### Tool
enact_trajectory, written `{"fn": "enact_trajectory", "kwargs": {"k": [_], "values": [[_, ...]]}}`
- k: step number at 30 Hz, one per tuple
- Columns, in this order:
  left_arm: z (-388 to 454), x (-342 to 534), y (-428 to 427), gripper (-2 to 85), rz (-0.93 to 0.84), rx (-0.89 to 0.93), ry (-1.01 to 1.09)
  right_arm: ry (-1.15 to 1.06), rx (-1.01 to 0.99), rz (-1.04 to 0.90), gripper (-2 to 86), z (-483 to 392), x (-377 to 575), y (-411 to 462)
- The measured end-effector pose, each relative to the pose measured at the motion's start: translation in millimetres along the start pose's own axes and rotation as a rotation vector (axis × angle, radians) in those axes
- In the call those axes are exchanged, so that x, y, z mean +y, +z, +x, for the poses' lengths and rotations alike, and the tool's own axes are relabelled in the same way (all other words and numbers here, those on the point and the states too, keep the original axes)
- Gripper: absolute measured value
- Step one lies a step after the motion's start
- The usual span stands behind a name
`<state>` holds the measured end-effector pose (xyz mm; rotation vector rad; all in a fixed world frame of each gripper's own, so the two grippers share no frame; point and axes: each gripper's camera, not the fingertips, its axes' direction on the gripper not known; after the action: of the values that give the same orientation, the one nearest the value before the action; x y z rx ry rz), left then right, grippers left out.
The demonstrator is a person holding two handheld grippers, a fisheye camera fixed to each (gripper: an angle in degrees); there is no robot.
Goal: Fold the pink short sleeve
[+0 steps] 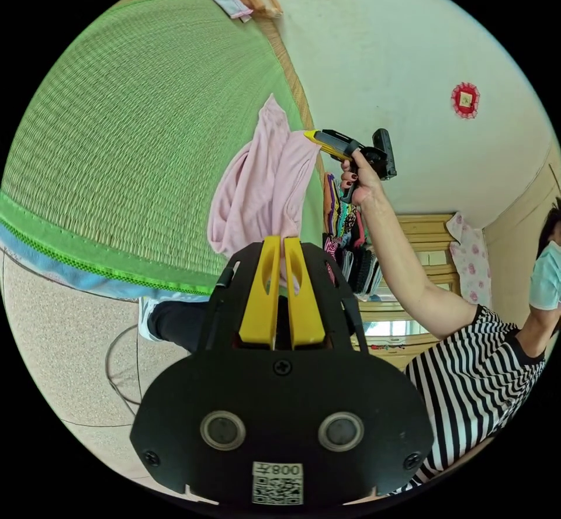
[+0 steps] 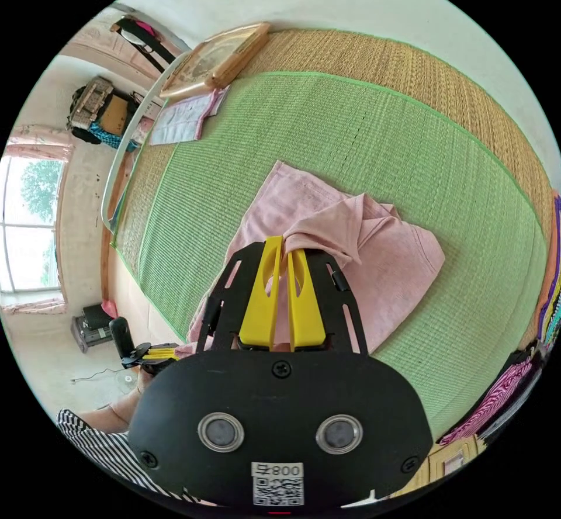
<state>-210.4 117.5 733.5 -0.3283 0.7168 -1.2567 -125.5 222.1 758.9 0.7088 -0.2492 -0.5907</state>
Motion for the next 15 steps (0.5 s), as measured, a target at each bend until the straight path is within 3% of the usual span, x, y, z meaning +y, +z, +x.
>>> {"fn": "enact_trajectory", "kwargs": {"k": [15], "values": [[-48, -29, -56, 0.9, 0.048, 0.01, -0.068, -0.131, 0.15, -0.133, 0.7, -83, -86, 109]]}}
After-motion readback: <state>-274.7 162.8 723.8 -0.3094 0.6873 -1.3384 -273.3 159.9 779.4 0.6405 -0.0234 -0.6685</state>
